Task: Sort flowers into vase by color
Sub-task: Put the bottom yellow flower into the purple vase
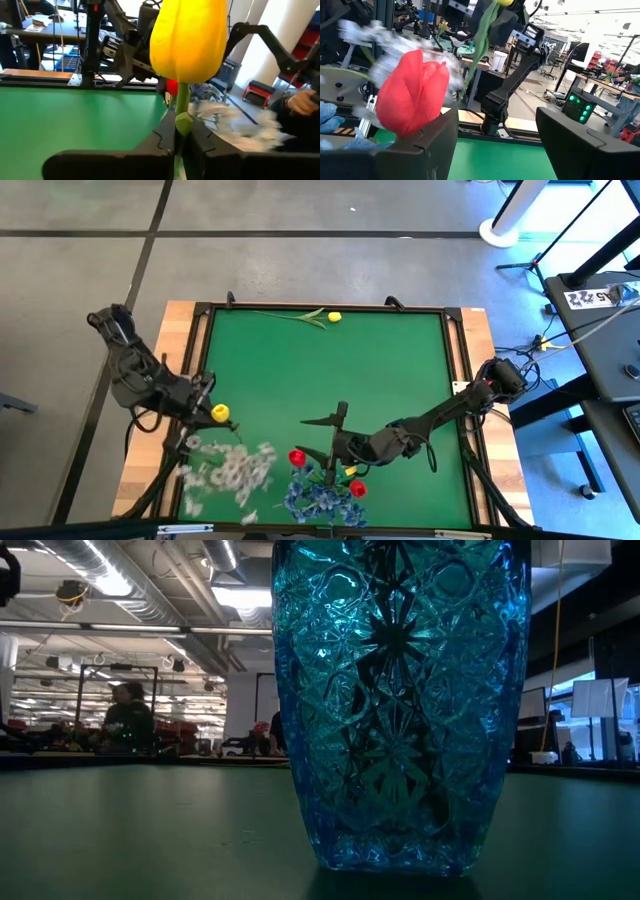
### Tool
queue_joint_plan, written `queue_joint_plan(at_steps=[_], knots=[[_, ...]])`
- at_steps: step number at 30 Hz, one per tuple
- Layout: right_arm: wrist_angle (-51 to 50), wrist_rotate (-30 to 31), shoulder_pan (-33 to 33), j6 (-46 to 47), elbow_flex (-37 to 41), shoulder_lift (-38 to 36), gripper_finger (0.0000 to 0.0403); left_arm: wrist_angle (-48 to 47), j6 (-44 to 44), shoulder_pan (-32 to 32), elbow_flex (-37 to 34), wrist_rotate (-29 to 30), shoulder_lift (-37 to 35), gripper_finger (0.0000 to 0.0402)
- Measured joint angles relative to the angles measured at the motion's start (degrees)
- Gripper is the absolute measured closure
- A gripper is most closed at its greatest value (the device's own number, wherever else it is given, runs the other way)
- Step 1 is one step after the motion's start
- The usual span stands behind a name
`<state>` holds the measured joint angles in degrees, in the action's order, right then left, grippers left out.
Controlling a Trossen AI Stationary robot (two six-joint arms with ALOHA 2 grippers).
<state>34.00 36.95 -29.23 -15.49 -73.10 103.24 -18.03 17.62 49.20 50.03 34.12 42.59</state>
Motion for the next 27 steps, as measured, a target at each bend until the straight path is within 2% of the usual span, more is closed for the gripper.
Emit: queue_joint_plan(at_steps=[6, 13, 21, 27], knots=[[0.0, 0.0, 0.0, 0.0, 0.0, 0.0, 0.0139, 1.1, -0.4, 0.2, -1.6, -1.5, 0.2, 0.0392], [0.0, 0.0, 0.0, 0.1, 0.0, 0.0, 0.0139, 3.3, -4.3, 2.0, -1.5, -1.3, -2.7, 0.0392], [0.0, 0.0, 0.0, 0.2, 0.0, 0.0, 0.0139, 4.8, -4.6, 4.7, -1.5, -1.5, -5.3, 0.0392], [0.0, 0.0, 0.0, 0.2, 0.0, 0.0, 0.0139, 5.0, -3.0, 7.1, -1.4, -11.0, -6.1, 0.0392]])
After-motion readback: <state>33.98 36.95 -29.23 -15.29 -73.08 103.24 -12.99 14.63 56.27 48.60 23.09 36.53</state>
